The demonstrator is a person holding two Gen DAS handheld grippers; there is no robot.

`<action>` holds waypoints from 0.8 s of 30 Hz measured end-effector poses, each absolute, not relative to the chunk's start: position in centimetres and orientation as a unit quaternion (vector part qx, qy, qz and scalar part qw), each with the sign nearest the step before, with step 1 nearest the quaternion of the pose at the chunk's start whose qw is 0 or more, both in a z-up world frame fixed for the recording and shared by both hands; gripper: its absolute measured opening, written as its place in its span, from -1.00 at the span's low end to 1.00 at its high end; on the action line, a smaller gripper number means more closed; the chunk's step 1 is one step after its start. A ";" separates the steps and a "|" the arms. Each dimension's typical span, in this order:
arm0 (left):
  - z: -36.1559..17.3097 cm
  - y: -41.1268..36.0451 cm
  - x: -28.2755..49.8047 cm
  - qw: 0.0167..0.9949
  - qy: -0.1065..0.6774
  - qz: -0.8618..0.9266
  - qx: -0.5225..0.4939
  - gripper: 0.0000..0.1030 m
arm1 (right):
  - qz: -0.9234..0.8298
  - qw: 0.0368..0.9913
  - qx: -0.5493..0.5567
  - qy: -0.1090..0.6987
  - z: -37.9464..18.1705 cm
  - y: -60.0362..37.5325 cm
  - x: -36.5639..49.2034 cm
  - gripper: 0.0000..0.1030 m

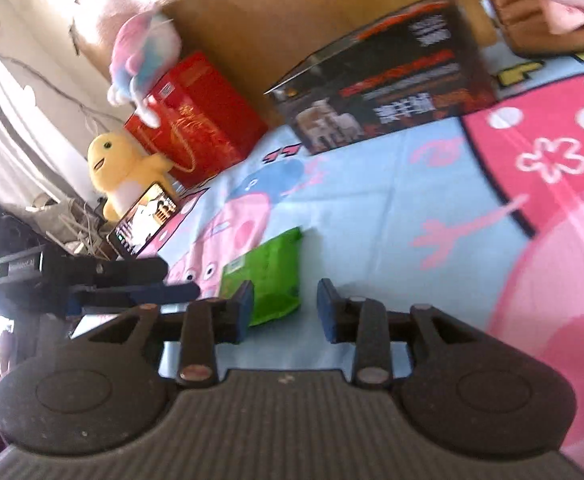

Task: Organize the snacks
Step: 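Grasp the green packet on the sheet with the left tool, then carry the green packet into the black tin box and open the left tool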

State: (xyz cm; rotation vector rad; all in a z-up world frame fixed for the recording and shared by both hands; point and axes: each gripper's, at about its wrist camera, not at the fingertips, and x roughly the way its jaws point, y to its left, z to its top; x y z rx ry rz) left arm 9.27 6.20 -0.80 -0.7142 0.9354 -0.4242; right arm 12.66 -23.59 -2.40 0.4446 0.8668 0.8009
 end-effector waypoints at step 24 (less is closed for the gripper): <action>7.0 0.6 21.6 0.865 0.363 -0.246 -0.244 -0.26 | 0.325 0.881 0.211 0.271 3.8 -25.3 18.0 -0.52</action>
